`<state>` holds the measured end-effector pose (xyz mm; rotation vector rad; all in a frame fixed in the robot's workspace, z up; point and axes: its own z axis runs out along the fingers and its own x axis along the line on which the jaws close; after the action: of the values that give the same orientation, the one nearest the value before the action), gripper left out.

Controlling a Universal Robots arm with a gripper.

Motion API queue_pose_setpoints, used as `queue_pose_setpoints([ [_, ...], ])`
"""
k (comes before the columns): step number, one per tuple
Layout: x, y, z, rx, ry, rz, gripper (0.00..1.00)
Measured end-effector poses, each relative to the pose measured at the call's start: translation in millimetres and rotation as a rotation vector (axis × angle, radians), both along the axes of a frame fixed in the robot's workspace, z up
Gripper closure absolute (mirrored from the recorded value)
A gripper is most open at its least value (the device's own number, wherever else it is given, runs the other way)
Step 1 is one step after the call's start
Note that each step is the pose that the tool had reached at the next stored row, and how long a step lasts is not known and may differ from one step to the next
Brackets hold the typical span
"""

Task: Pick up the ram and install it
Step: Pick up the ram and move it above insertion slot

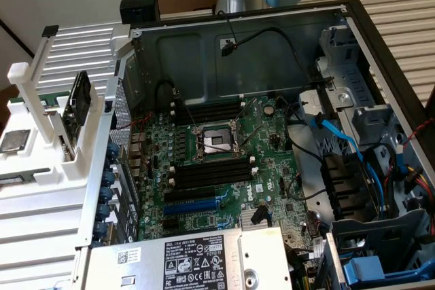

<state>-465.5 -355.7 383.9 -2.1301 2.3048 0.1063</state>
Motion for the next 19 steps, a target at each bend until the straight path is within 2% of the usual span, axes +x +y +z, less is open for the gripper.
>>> queue_pose_setpoints([
  [19, -4.5, -1.1, -36.5, 0.0, 0.0, 0.009, 0.9],
])
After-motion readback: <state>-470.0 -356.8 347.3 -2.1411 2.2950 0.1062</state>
